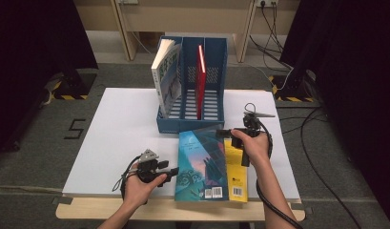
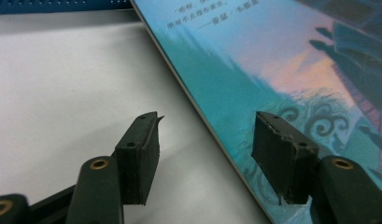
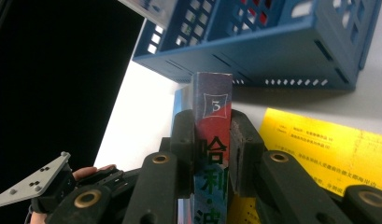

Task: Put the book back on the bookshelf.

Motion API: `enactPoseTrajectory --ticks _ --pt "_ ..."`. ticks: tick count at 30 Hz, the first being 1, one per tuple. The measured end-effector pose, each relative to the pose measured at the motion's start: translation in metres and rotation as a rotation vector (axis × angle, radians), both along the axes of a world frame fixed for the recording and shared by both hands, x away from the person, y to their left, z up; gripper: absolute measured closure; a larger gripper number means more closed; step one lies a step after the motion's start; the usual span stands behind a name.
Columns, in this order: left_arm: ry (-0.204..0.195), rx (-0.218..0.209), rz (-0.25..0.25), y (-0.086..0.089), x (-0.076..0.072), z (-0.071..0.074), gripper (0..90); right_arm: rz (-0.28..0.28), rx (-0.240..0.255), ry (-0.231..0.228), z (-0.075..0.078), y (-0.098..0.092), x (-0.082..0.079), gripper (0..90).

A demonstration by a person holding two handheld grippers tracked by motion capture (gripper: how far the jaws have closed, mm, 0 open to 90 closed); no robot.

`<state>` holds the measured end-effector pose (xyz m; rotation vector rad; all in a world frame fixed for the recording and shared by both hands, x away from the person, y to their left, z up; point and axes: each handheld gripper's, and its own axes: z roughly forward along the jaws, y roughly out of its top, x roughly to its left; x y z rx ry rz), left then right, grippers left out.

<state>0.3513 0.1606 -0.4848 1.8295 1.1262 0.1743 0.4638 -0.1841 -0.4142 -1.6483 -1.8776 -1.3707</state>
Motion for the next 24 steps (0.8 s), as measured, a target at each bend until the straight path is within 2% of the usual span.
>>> enactPoseTrajectory --ticks 16,24 --pt "-0.015 -0.016 0.020 0.003 0.001 0.004 41.4 -0.001 0.019 -0.125 0.027 0.003 -0.010 75.4" --pt "-0.017 -0.012 0.031 0.005 0.003 0.005 48.5 0.006 0.022 -0.190 0.039 0.007 -0.016 75.4"
